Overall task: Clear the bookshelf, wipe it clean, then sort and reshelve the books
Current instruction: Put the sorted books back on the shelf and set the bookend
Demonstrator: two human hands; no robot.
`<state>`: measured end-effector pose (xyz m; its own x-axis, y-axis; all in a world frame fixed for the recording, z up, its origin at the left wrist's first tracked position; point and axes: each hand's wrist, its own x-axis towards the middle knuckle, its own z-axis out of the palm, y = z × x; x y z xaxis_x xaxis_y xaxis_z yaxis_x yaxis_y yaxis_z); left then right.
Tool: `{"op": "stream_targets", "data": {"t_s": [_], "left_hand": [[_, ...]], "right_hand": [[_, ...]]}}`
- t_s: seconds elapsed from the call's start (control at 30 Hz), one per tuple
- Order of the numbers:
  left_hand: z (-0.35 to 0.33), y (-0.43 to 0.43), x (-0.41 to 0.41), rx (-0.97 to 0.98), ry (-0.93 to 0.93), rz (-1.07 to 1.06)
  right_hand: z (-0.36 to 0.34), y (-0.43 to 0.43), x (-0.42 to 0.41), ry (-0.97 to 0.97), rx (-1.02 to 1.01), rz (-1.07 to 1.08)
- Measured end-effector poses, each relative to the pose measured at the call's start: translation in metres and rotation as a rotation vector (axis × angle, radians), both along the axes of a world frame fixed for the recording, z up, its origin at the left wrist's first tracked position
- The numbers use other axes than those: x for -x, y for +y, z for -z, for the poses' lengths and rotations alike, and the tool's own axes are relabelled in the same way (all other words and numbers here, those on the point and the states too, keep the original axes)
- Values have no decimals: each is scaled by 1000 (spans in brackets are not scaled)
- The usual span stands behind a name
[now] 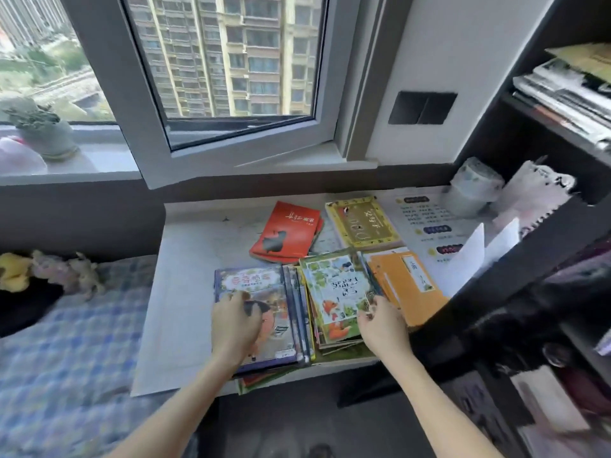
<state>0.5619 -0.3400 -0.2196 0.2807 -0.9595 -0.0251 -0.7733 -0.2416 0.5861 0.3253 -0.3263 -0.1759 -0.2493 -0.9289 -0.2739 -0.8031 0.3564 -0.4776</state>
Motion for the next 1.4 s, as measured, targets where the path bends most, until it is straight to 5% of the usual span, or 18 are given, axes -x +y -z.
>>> {"op": "stream_targets", "data": {"t_s": [0.13,0.3,0.37,0.6,1.2,1.4], "left_hand": [[11,-29,49,118,-120,400],[47,-47,83,36,-331,1007],[58,-49,78,34,-306,1087],[63,-66,60,112,-76,1205],[63,-96,4,9,-75,1310],[43,-108,26,-103,130,759]], "right_hand": [[24,-47,6,29,-140,100],[52,-93,27,-73,-370,170],[56,-102,34,-122,-435,165],[61,-111,46,-148,-474,164],[71,-76,18,-288,-554,380],[80,-64,20,-71,-488,447]]}}
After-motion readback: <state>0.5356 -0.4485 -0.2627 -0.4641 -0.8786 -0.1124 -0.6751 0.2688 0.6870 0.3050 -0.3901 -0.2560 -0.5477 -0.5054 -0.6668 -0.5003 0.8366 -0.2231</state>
